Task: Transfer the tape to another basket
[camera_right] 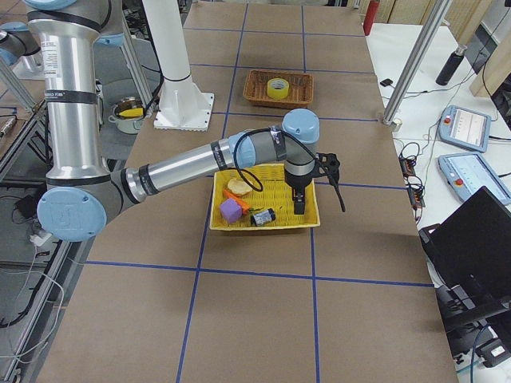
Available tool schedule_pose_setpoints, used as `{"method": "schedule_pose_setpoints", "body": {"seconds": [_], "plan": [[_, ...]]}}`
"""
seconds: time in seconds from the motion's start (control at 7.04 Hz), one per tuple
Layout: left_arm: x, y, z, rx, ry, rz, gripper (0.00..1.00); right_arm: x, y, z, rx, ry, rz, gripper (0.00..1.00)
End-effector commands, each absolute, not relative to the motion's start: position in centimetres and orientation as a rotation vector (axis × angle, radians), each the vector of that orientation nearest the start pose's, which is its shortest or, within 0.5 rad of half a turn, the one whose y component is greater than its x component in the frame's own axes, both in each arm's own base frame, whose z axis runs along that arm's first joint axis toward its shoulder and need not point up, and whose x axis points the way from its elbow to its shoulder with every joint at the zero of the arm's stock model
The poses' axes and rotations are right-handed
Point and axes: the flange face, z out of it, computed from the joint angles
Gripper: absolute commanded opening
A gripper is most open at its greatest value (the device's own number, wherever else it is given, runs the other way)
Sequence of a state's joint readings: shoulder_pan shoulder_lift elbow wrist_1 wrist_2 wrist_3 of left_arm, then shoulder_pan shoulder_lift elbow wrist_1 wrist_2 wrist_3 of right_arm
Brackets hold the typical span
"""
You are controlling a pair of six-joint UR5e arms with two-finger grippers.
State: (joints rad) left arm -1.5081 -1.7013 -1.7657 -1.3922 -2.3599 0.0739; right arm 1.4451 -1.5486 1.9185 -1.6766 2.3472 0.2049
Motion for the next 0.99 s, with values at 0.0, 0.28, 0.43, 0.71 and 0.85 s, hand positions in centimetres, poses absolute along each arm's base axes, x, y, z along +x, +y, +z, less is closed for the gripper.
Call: {"method": "schedule_pose_setpoints", "body": {"seconds": [0.0,0.28,0.43,0.71,0.85], "plan": [[-3.0,-52.6,52.2,0.135,0.789,0.190,0.98,0.1,-49.3,48.7,0.140,-0.803,-0.071,1.00],[-3.0,-52.7,52.3,0.151,0.788,0.196,0.98,0.2,-49.4,48.5,0.154,-0.805,-0.076,1.00],[-2.9,-52.6,52.7,0.152,0.788,0.201,0.98,0.2,-49.3,49.5,0.153,-0.796,-0.104,1.00],[-3.0,-52.5,52.0,0.173,0.787,0.209,0.98,0.5,-49.5,49.8,0.169,-0.756,-0.128,1.00],[-2.9,-52.4,52.2,0.188,0.786,0.216,0.98,0.5,-49.4,49.9,0.159,-0.774,-0.122,1.00]]}}
